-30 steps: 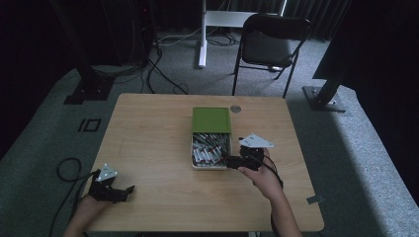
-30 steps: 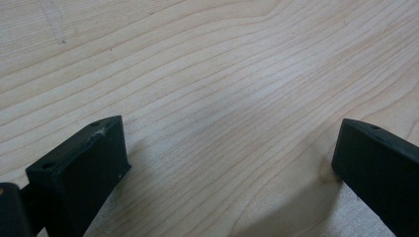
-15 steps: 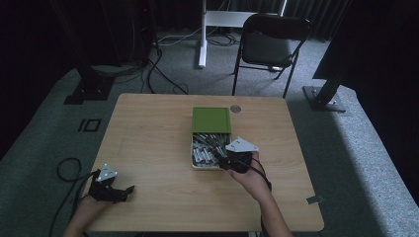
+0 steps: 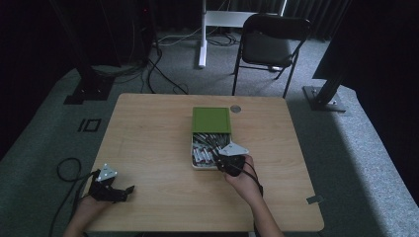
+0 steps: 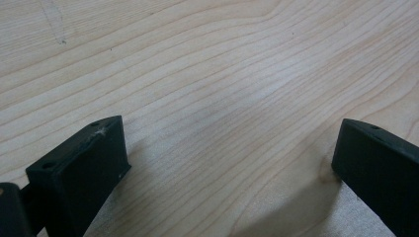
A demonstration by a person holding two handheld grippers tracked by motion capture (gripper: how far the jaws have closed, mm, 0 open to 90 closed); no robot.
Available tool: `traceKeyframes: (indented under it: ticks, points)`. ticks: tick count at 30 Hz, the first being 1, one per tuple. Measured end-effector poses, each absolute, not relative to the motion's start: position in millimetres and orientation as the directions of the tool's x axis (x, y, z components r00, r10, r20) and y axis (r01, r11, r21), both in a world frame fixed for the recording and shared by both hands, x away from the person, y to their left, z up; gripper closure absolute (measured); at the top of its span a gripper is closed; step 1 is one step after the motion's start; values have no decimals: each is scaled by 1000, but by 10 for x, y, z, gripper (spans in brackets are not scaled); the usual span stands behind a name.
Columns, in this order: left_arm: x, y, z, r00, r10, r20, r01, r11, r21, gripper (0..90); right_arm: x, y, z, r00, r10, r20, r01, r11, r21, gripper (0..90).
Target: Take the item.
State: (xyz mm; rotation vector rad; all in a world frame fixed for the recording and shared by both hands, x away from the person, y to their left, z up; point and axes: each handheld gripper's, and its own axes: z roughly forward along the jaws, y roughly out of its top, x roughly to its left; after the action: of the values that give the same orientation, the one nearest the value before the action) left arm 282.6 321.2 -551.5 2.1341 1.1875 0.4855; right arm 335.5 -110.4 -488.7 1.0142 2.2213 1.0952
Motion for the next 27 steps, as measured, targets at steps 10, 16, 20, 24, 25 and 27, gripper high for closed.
traceKeyframes:
  ticks: [10,16,20,24,25,27]
  points:
    - [2826,3211,-5515,523,852,12,615,-387,686,14,3361,-1012,-4993,-541,837,-82,459,376,805,780]
    - [2826,3210,-5515,524,852,13,615,-389,686,14,3357,-931,-5015,-496,860,-120,467,381,798,793]
    - [2825,3209,-5516,523,852,14,615,-389,686,14,3351,-876,-5061,-485,857,-175,455,419,786,817]
    - [2825,3209,-5516,524,852,14,615,-389,686,14,3366,-886,-5097,-474,863,-176,465,415,782,862]
    - [2825,3209,-5516,524,852,13,615,-389,686,14,3366,-888,-5094,-473,863,-177,466,416,781,868]
    - [2825,3209,-5516,524,852,14,615,-389,686,14,3366,-886,-5081,-474,860,-190,464,428,776,874]
